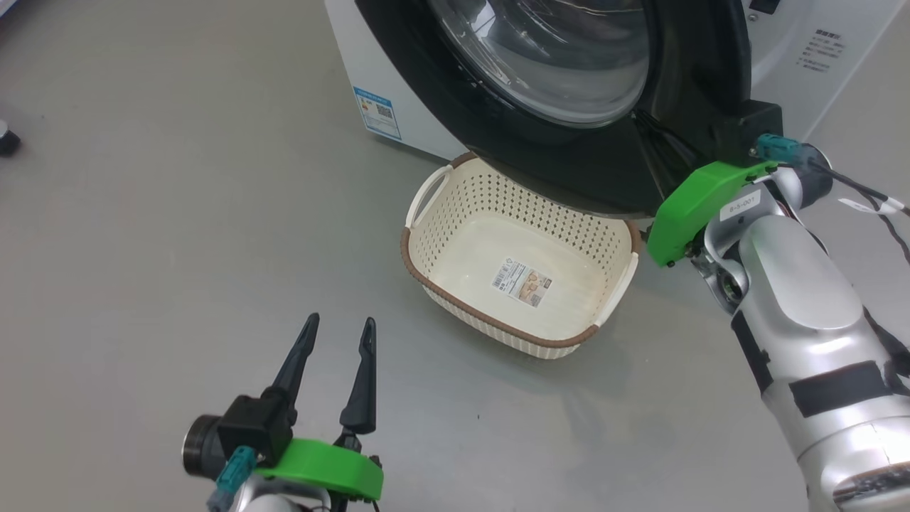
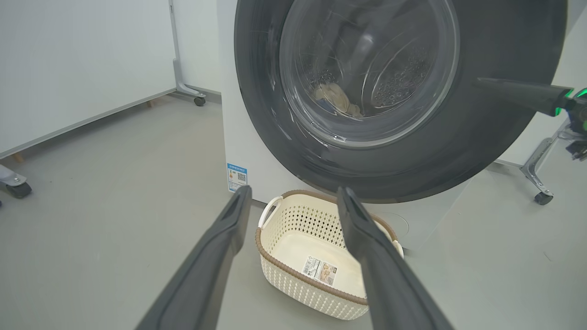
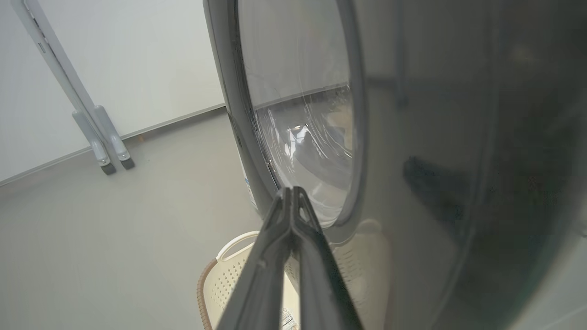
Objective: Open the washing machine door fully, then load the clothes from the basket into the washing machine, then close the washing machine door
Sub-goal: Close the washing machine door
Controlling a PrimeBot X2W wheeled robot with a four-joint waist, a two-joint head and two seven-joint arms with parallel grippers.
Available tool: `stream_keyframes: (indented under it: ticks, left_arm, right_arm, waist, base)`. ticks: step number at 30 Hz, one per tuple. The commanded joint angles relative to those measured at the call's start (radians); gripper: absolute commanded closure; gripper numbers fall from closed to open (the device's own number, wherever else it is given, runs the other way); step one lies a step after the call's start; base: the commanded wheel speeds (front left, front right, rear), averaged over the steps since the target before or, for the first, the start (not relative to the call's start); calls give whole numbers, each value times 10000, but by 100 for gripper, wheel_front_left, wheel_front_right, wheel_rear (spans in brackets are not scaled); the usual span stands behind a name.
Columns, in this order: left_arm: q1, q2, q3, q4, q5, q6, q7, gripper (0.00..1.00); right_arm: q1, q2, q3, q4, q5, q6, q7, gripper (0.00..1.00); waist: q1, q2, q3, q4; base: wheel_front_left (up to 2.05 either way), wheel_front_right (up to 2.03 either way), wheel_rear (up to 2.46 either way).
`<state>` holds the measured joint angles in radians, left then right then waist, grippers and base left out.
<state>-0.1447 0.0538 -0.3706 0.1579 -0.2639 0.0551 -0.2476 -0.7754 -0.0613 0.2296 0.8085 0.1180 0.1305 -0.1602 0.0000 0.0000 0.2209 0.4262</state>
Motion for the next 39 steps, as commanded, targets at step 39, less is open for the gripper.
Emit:
stream_keyframes:
  ticks: [39]
  left_arm:
    - [-566, -34, -47, -910, -76, 367, -141, 0]
  right_arm:
    - [-2256, -876, -1836, 1531, -1890, 2, -577, 100]
  waist:
    - [0, 0, 823, 675]
  base:
    - [0, 0, 0]
